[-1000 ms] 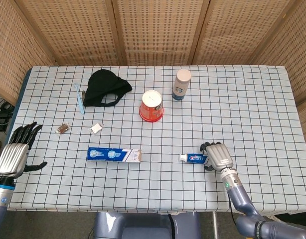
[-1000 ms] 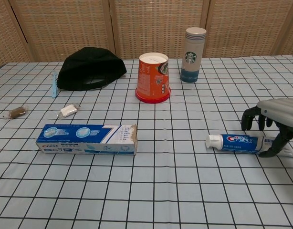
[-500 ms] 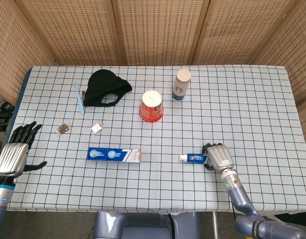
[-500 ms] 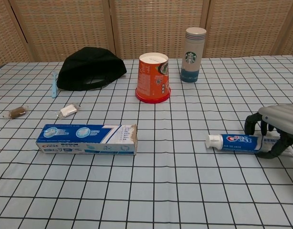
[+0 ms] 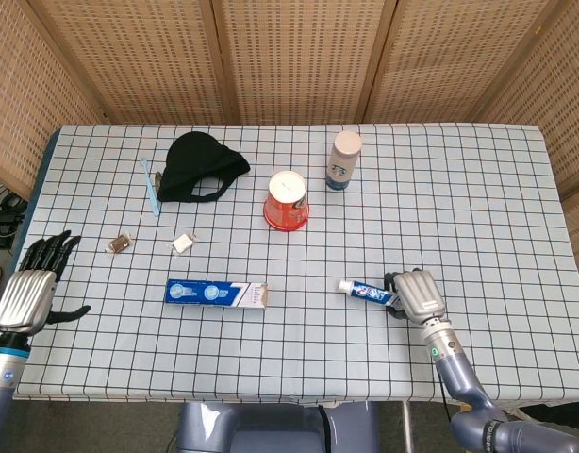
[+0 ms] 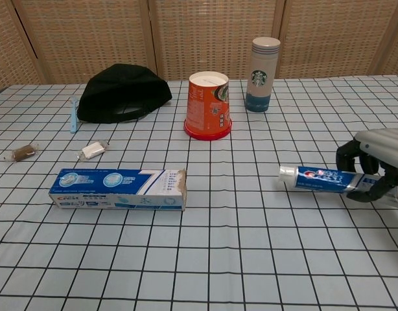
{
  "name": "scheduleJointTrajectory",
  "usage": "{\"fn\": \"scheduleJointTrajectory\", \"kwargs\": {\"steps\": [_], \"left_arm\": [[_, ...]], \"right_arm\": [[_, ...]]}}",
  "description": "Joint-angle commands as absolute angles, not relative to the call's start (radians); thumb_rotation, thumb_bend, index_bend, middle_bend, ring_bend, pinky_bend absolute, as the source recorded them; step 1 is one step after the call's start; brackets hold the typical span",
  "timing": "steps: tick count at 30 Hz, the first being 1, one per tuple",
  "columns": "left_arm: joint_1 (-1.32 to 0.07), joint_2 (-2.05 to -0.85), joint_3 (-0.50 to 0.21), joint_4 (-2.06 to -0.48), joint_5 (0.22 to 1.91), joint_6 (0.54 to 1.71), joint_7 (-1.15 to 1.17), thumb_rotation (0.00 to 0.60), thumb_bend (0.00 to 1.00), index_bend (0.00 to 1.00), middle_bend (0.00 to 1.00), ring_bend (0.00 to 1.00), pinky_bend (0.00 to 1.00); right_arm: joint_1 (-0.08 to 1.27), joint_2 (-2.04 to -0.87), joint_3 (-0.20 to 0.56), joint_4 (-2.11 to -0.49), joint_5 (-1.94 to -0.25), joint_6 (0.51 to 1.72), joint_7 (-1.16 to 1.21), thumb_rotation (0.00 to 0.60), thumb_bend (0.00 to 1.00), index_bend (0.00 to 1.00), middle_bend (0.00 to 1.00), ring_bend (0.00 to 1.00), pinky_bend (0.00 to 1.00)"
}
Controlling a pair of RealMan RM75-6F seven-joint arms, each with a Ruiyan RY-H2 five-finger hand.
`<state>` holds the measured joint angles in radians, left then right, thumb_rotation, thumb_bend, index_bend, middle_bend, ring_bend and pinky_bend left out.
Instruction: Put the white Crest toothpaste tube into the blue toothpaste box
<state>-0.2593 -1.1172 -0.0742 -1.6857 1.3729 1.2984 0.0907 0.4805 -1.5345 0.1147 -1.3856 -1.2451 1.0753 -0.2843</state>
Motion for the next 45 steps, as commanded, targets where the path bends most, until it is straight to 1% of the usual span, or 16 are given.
{"fn": "scheduleJointTrajectory", "kwargs": {"steps": [1,4,9,10,11,14,21,23,25,27,32,34,38,41,43,45], "left_arm": [[-0.266,-1.126,-0.073,-1.68,1.374,1.289,0.099,0.6,0.0,0.0,0.0,0.0,0.0],[-0.284,-1.139,-0.072,-1.676,1.379,1.262,0.115,0.6,0.0,0.0,0.0,0.0,0.0],[-0.386,-1.187,-0.088,-1.684,1.386,1.139,0.214,0.6,0.0,0.0,0.0,0.0,0.0],[-0.436,-1.214,-0.093,-1.679,1.382,1.067,0.243,0.6,0.0,0.0,0.0,0.0,0.0],[-0.459,-1.229,-0.098,-1.675,1.368,1.033,0.259,0.6,0.0,0.0,0.0,0.0,0.0],[-0.514,-1.285,-0.113,-1.647,1.343,0.976,0.307,0.6,0.0,0.0,0.0,0.0,0.01],[-0.629,-1.467,-0.139,-1.563,1.244,0.878,0.456,0.6,0.0,0.01,0.0,0.07,0.08],[-0.65,-1.507,-0.141,-1.559,1.202,0.873,0.509,0.6,0.0,0.03,0.02,0.1,0.11],[-0.664,-1.53,-0.135,-1.56,1.165,0.875,0.565,0.6,0.0,0.09,0.07,0.16,0.15],[-0.673,-1.546,-0.128,-1.56,1.134,0.882,0.609,0.6,0.0,0.12,0.1,0.19,0.18],[-0.687,-1.58,-0.121,-1.548,1.072,0.904,0.672,0.6,0.0,0.15,0.13,0.21,0.21],[-0.694,-1.611,-0.118,-1.521,1.06,0.916,0.682,0.6,0.01,0.2,0.16,0.24,0.24],[-0.701,-1.64,-0.104,-1.491,1.056,0.926,0.69,0.6,0.03,0.24,0.2,0.27,0.27],[-0.702,-1.656,-0.101,-1.48,1.055,0.939,0.692,0.6,0.06,0.3,0.28,0.33,0.33],[-0.701,-1.666,-0.102,-1.474,1.062,0.956,0.685,0.6,0.1,0.37,0.36,0.4,0.37],[-0.694,-1.67,-0.106,-1.473,1.088,0.986,0.661,0.6,0.11,0.41,0.41,0.44,0.39]], "right_arm": [[0.475,-1.491,0.126,-1.433,-1.251,1.084,-0.26,0.6,0.59,0.67,0.65,0.61,0.52],[0.469,-1.444,0.13,-1.481,-1.259,1.087,-0.23,0.6,0.61,0.67,0.65,0.61,0.52],[0.443,-1.328,0.119,-1.578,-1.302,1.097,-0.14,0.6,0.62,0.67,0.65,0.61,0.52],[0.433,-1.298,0.111,-1.595,-1.317,1.107,-0.127,0.6,0.62,0.67,0.65,0.61,0.52],[0.429,-1.282,0.106,-1.604,-1.326,1.109,-0.119,0.6,0.62,0.67,0.65,0.62,0.52],[0.421,-1.251,0.094,-1.616,-1.345,1.113,-0.108,0.6,0.62,0.67,0.65,0.62,0.52],[0.405,-1.202,0.074,-1.63,-1.377,1.123,-0.083,0.6,0.62,0.67,0.65,0.62,0.52],[0.402,-1.192,0.07,-1.63,-1.383,1.123,-0.074,0.6,0.62,0.67,0.65,0.62,0.52],[0.399,-1.185,0.067,-1.63,-1.388,1.125,-0.066,0.6,0.62,0.67,0.65,0.62,0.52],[0.397,-1.18,0.066,-1.629,-1.392,1.128,-0.061,0.6,0.62,0.67,0.65,0.62,0.52],[0.394,-1.167,0.068,-1.629,-1.396,1.134,-0.05,0.6,0.62,0.67,0.65,0.62,0.52],[0.391,-1.157,0.069,-1.632,-1.395,1.136,-0.041,0.6,0.62,0.67,0.65,0.62,0.52],[0.387,-1.147,0.068,-1.633,-1.401,1.141,-0.036,0.6,0.62,0.67,0.66,0.62,0.52],[0.386,-1.141,0.069,-1.633,-1.403,1.144,-0.033,0.6,0.62,0.67,0.66,0.63,0.52],[0.384,-1.139,0.07,-1.635,-1.403,1.145,-0.03,0.6,0.62,0.67,0.66,0.63,0.52],[0.383,-1.133,0.07,-1.637,-1.406,1.148,-0.029,0.6,0.62,0.67,0.66,0.63,0.52]]}}
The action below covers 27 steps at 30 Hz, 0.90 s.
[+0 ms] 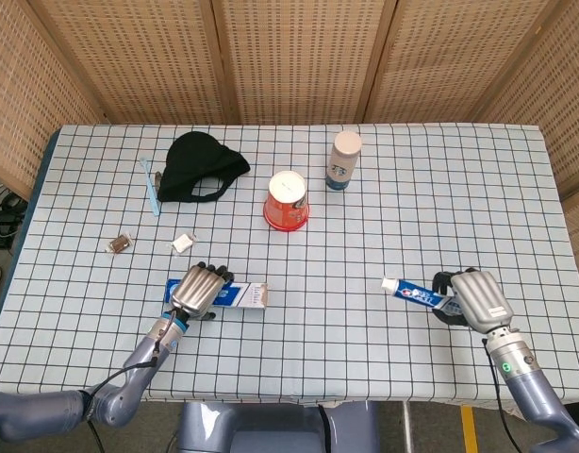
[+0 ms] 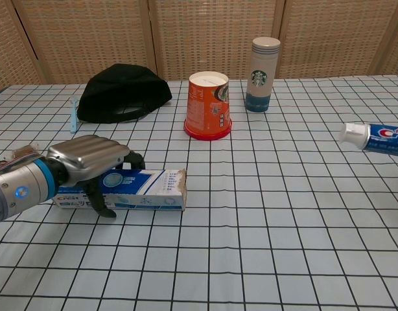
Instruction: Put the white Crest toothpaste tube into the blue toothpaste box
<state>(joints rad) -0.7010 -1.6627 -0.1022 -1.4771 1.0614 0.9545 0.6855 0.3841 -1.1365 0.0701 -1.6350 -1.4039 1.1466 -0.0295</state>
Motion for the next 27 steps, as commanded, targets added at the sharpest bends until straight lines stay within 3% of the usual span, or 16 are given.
{"fn": "scheduleJointTrajectory", "kwargs": {"steps": [1,10,17,27], "left_arm": [[-0.691,-1.668,-0.105,-1.471,1.102,0.998,0.647,0.6,0.11,0.42,0.43,0.46,0.4],[-0.674,-1.615,-0.114,-1.505,1.153,1.018,0.53,0.6,0.12,0.45,0.46,0.48,0.4],[-0.665,-1.574,-0.111,-1.518,1.164,1.004,0.459,0.6,0.14,0.47,0.48,0.5,0.48],[-0.643,-1.537,-0.137,-1.501,1.345,1.057,0.095,0.6,0.27,0.5,0.49,0.53,0.6]], "right_arm": [[0.382,-1.131,0.07,-1.639,-1.407,1.149,-0.029,0.6,0.62,0.67,0.66,0.63,0.52],[0.381,-1.114,0.073,-1.663,-1.411,1.156,-0.044,0.6,0.62,0.67,0.66,0.63,0.52],[0.376,-1.096,0.077,-1.698,-1.411,1.169,-0.072,0.6,0.62,0.67,0.66,0.63,0.52],[0.373,-1.007,0.115,-1.78,-1.416,1.222,-0.132,0.6,0.62,0.68,0.66,0.63,0.53]]}}
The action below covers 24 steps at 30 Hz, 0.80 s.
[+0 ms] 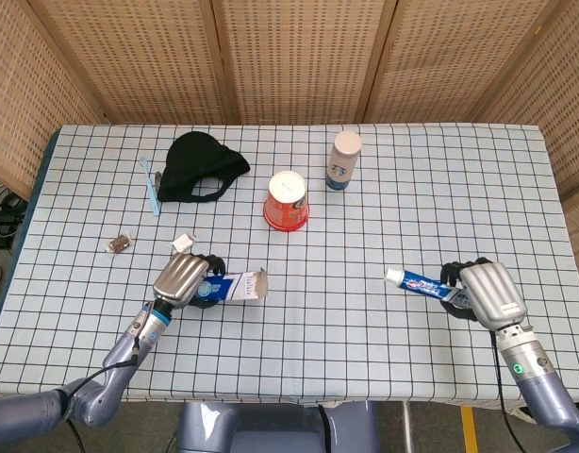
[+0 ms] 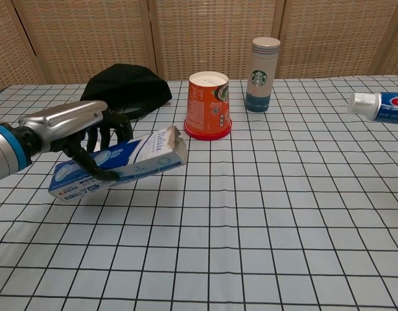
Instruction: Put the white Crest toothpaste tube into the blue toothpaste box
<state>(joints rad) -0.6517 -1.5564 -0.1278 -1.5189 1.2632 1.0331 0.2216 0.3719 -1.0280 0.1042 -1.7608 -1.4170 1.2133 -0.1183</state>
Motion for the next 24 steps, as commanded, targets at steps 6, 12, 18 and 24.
{"fn": "scheduleJointTrajectory", "kwargs": {"steps": [6,12,18,24], "left_arm": [[-0.663,-1.541,-0.121,-1.432,1.45,1.057,-0.093,0.6,0.29,0.51,0.49,0.53,0.63],[-0.671,-1.603,-0.125,-1.359,1.533,1.127,-0.35,0.6,0.27,0.52,0.49,0.53,0.63],[-0.679,-1.658,-0.135,-1.316,1.563,1.177,-0.469,0.6,0.26,0.52,0.49,0.53,0.62],[-0.692,-1.718,-0.148,-1.273,1.571,1.204,-0.548,0.6,0.25,0.52,0.49,0.53,0.62]], "right_arm": [[0.393,-0.904,0.146,-1.864,-1.413,1.213,-0.192,0.6,0.62,0.68,0.66,0.63,0.53],[0.427,-0.791,0.182,-1.975,-1.41,1.184,-0.259,0.6,0.63,0.68,0.66,0.63,0.53],[0.45,-0.717,0.211,-2.055,-1.414,1.178,-0.316,0.6,0.63,0.68,0.66,0.63,0.53],[0.472,-0.659,0.231,-2.123,-1.404,1.151,-0.342,0.6,0.64,0.69,0.67,0.63,0.53]]}}
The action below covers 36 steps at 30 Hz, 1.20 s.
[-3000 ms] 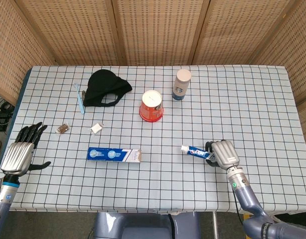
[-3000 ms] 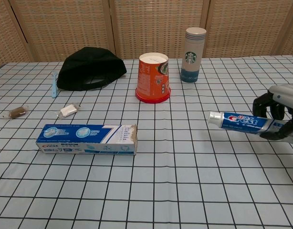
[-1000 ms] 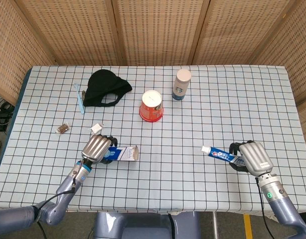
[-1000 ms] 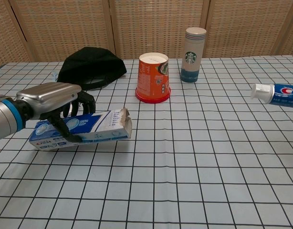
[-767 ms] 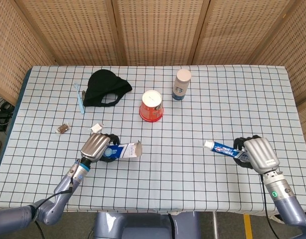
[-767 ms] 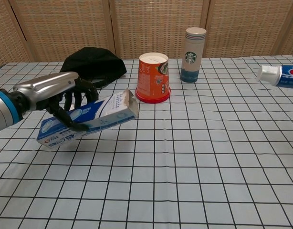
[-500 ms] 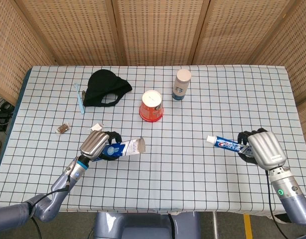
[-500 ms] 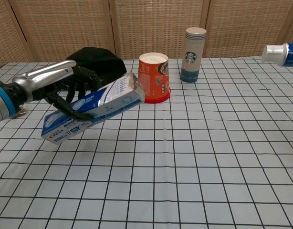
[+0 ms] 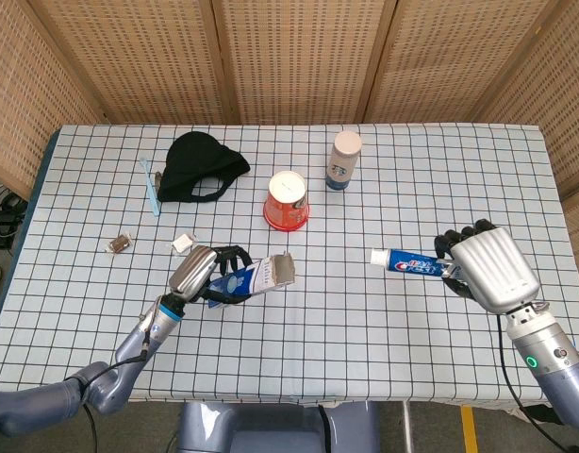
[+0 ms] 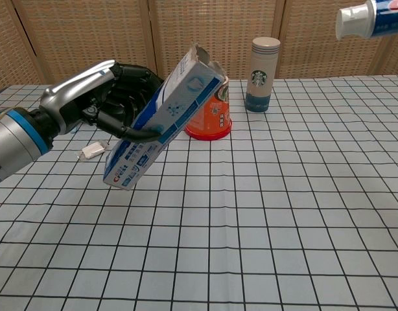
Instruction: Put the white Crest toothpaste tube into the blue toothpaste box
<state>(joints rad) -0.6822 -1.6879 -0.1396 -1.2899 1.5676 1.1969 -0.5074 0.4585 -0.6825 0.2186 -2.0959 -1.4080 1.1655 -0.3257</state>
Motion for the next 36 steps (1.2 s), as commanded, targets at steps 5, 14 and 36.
{"fn": "scheduleJointTrajectory", "kwargs": {"steps": [5,14,36], "left_arm": [[-0.712,-1.744,-0.151,-1.253,1.575,1.196,-0.547,0.6,0.25,0.52,0.49,0.53,0.62],[-0.758,-1.791,-0.189,-1.238,1.546,1.17,-0.491,0.6,0.25,0.52,0.49,0.53,0.62],[-0.779,-1.805,-0.177,-1.255,1.534,1.156,-0.46,0.6,0.25,0.52,0.49,0.53,0.62]], "right_arm": [[0.495,-0.621,0.248,-2.167,-1.403,1.132,-0.384,0.6,0.64,0.69,0.67,0.64,0.54],[0.572,-0.63,0.269,-2.214,-1.405,1.062,-0.526,0.6,0.64,0.7,0.68,0.64,0.54],[0.649,-0.715,0.258,-2.243,-1.323,1.034,-0.713,0.6,0.64,0.7,0.68,0.64,0.54]]}}
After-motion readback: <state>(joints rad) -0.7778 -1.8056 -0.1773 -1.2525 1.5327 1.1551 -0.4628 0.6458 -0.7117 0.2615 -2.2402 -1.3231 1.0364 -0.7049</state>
